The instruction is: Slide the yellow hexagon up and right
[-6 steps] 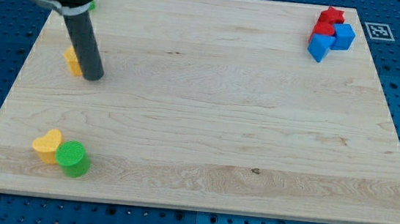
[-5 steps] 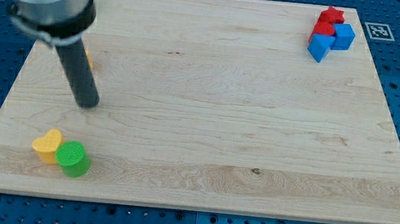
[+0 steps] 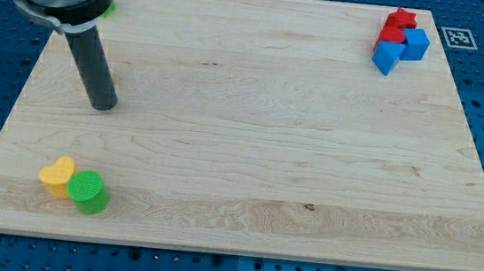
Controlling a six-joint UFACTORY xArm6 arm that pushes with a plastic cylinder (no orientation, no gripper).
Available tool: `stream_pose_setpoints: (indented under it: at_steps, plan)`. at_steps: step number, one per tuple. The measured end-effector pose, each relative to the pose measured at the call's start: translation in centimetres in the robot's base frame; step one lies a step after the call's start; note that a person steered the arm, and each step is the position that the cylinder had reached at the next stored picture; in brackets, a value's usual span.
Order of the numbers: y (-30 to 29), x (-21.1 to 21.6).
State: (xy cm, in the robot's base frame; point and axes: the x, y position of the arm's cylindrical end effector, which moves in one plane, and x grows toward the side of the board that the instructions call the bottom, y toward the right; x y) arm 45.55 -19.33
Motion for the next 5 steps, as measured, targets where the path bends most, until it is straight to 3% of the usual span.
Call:
stream_pose_setpoints:
  at_steps: [1,2,3,5]
  plan:
    - [-3.0,0.3]
    - [-4.4,-2.6]
    - [-3.2,-6.8]
    - [1.8,-9.1]
